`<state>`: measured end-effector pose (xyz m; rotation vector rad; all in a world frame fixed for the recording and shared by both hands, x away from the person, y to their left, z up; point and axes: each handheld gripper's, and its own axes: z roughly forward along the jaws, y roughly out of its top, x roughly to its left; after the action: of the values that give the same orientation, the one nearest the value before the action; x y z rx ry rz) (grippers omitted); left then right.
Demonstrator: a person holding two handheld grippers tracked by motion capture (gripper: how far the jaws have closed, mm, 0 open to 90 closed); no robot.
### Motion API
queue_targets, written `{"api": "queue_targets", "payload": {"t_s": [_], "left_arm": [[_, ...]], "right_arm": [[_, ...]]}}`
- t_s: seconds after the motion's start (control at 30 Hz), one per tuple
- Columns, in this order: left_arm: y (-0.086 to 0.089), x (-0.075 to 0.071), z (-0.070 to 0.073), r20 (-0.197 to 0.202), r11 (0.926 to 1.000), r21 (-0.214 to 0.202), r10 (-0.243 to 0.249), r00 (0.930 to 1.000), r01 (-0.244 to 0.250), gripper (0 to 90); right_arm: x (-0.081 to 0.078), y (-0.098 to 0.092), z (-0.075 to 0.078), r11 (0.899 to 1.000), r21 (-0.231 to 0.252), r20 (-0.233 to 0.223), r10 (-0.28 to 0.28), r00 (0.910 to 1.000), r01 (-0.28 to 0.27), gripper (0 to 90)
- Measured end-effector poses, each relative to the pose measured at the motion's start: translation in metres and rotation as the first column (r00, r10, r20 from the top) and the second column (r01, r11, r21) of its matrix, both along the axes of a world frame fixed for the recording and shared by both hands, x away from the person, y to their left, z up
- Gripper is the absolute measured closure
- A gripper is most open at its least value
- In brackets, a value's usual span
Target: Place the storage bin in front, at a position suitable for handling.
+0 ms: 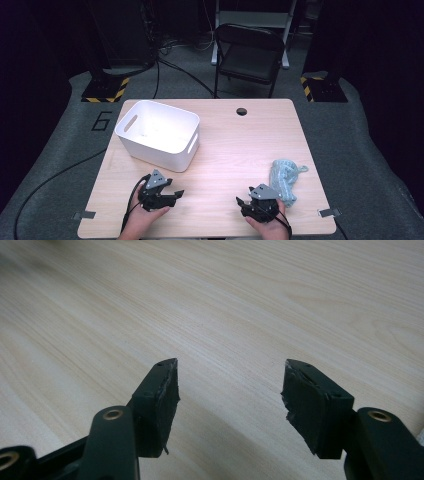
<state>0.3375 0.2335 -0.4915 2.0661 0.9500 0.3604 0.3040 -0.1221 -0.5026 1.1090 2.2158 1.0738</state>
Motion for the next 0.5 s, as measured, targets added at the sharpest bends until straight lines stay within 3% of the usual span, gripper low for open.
{"api": "queue_targets", "payload": {"t_s": [0.13, 0.3, 0.5], "left_arm": [[0.0005, 0.0017, -0.0001, -0.005, 1.0, -0.006, 0.006, 1.0, -0.006, 38.1], [0.0013, -0.0008, 0.0016, -0.01, 0.9998, -0.014, 0.011, 0.9999, -0.011, 38.1], [0.0007, -0.0032, 0.0079, 0.01, 0.9992, -0.035, 0.017, 0.9998, -0.017, 37.7]], "right_arm": [[0.0025, -0.001, -0.0005, 1.0, -0.002, 0.002, 0.001, 1.0, -0.001, 40.1], [0.0037, 0.0033, -0.0023, 0.999, 0.037, -0.042, 0.038, 0.9984, -0.037, 42.8], [0.0019, 0.0045, -0.0027, 0.998, 0.043, -0.046, 0.04, 0.9981, -0.038, 45.5]]}}
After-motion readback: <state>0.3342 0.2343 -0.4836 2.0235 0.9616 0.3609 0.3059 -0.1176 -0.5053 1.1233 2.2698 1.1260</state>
